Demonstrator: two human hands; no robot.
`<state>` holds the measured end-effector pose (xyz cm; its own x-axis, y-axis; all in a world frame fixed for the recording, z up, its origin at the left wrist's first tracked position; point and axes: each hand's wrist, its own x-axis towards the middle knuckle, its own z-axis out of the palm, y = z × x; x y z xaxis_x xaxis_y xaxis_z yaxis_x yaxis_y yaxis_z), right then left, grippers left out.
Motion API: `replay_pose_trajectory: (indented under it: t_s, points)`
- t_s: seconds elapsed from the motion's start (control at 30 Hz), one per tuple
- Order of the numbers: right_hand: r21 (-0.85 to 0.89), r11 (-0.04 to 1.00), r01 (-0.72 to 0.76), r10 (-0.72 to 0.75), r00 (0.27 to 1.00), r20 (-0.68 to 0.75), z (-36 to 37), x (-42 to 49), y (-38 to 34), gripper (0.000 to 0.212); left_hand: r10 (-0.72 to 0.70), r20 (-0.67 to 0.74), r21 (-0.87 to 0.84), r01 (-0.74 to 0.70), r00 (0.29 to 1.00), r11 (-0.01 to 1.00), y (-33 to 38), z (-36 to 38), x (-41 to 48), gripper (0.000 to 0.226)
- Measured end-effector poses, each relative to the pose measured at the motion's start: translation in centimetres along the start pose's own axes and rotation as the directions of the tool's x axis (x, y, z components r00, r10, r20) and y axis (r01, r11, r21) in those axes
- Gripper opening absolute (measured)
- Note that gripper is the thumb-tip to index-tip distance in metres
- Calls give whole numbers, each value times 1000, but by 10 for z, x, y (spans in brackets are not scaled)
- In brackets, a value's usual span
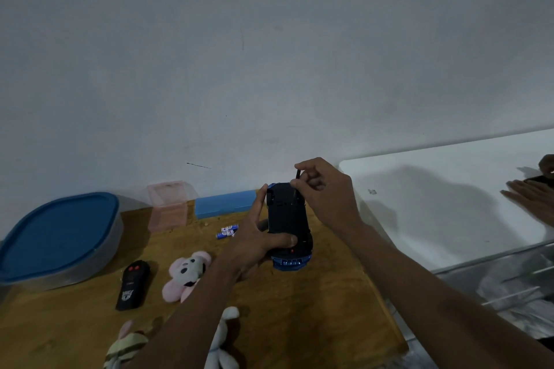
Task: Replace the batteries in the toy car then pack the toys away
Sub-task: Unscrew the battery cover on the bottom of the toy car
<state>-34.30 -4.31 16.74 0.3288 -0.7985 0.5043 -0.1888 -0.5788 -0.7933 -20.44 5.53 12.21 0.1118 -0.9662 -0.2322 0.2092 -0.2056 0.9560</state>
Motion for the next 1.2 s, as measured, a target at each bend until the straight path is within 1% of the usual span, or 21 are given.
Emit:
replay_pose_trajectory:
  t_s: [0.13, 0.23, 0.3, 0.4, 0.43, 0.5, 0.57, 0.6, 0.67, 0.7, 0.77, 0.8, 0.87, 0.93, 1.03, 1.13, 1.2]
  points:
    - [-37, 999, 25, -23, 999, 42, 0, -1, 2, 25, -2, -1, -9, 2, 1000, 1000, -1, -2, 2, 119]
    - [-26, 999, -20, 20, 1000, 18, 1, -1, 2, 27, 3, -5, -6, -3, 1000, 1000, -1, -2, 2, 118]
    - [-33, 999, -8, 8, 1000, 12, 2, -1, 2, 28, 0, -6, -17, 0, 1000, 1000, -2, -3, 4, 118]
    - [-24, 1000, 7, -6, 999, 54, 4, -1, 1, 33, 11, -9, 3, -11, 1000, 1000, -3, -3, 6, 120]
    - [-17, 1000, -6, 7, 998, 63, 4, -1, 0, 32, 16, -9, 3, -16, 1000, 1000, -4, -2, 6, 119]
    - [-37, 999, -28, 30, 998, 55, 6, -2, 0, 23, 18, -10, -8, -18, 1000, 1000, -3, -2, 7, 119]
    - [-93, 996, -6, 9, 1000, 30, 9, -3, 3, 12, 13, -17, 1, -13, 1000, 1000, -1, -2, 7, 122]
    - [-121, 993, 1, 3, 999, 32, 10, -4, 5, 10, 7, -24, 12, -7, 1000, 1000, 0, -2, 8, 124]
    - [-228, 971, 68, -50, 995, 84, 12, -6, 8, 10, -4, -35, 26, 5, 999, 1000, 1, -3, 10, 126]
    - [-299, 943, 148, -107, 983, 149, 13, -7, 9, 10, -9, -39, 31, 10, 999, 999, 1, -3, 11, 126]
    - [-404, 855, 324, -201, 927, 316, 15, -11, 11, 12, -15, -40, 47, 16, 999, 999, -1, -2, 12, 126]
    - [-435, 811, 392, -222, 893, 391, 15, -12, 11, 13, -13, -38, 58, 15, 999, 998, -2, -2, 12, 125]
    - [-483, 747, 457, -198, 847, 494, 16, -13, 12, 19, -6, -34, 67, 9, 999, 998, -3, -1, 11, 122]
    - [-501, 721, 479, -172, 824, 539, 16, -12, 9, 22, -5, -31, 71, 7, 1000, 997, -4, -1, 9, 117]
    - [-472, 698, 538, -201, 780, 593, 14, -11, 5, 24, 14, -15, 126, -12, 1000, 992, -5, -3, 8, 115]
    - [-427, 795, 431, -121, 802, 585, 14, -10, 3, 38, 33, -19, 159, -30, 999, 987, -6, -3, 6, 123]
    - [-406, 838, 364, -75, 814, 576, 14, -8, 2, 38, 45, -22, 171, -41, 999, 984, -8, -2, 5, 121]
